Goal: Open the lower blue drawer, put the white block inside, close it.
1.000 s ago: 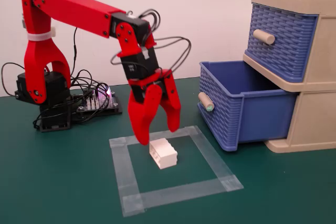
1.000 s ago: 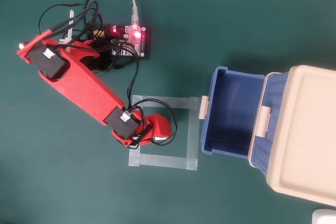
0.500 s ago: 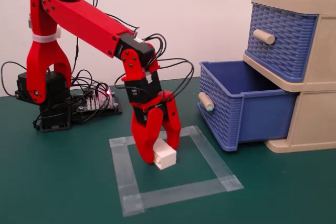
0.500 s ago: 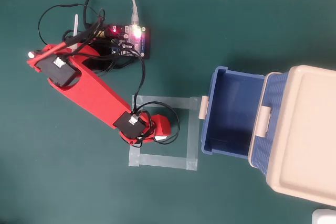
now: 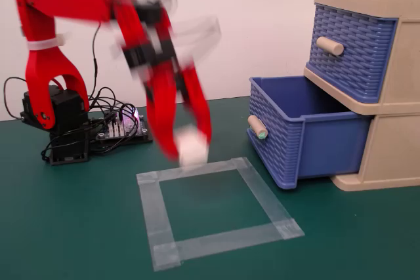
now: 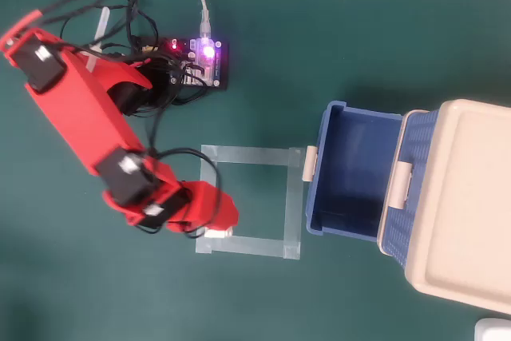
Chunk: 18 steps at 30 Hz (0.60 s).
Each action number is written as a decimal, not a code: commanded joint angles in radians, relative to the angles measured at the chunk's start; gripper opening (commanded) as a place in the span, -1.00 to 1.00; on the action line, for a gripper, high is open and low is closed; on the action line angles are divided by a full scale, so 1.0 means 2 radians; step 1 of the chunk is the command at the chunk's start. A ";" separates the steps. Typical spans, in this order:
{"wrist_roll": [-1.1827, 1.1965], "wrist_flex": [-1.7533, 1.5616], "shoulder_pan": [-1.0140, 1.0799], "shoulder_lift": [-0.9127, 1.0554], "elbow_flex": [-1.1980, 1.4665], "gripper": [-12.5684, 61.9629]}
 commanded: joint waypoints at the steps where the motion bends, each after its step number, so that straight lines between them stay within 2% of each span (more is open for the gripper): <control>1: 0.130 0.009 -0.035 0.012 -0.044 -0.88; 4: 0.258 -0.005 -0.170 -0.078 -0.127 -0.88; 6: 0.305 -0.020 -0.214 -0.137 -0.188 -0.88; 10: 0.357 -0.033 -0.229 -0.225 -0.301 -0.88; 16: 0.364 -0.034 -0.256 -0.255 -0.352 -0.87; 17: 0.364 -0.034 -0.255 -0.255 -0.353 -0.79; 18: 0.362 -0.035 -0.255 -0.255 -0.354 -0.61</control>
